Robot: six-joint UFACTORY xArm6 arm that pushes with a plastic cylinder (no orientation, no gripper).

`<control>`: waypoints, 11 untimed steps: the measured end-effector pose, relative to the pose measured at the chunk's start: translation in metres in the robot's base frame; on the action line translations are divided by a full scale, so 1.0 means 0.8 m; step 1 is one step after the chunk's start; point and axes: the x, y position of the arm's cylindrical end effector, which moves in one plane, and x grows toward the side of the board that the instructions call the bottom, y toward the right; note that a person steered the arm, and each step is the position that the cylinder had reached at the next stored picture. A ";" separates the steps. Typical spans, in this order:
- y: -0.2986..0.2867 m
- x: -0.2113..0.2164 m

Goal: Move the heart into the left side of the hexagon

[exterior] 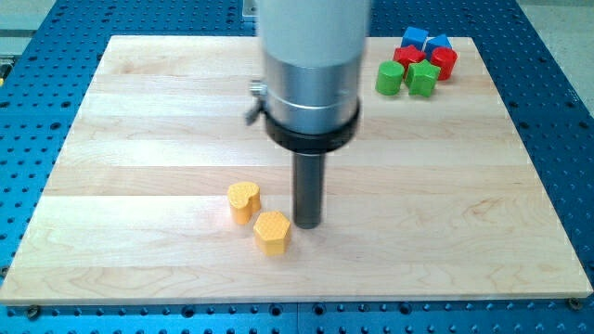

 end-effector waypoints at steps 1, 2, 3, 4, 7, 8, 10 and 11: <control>-0.011 -0.055; -0.020 -0.101; -0.020 -0.119; -0.029 -0.103; -0.108 -0.052; -0.127 -0.054; -0.074 -0.017; -0.073 -0.017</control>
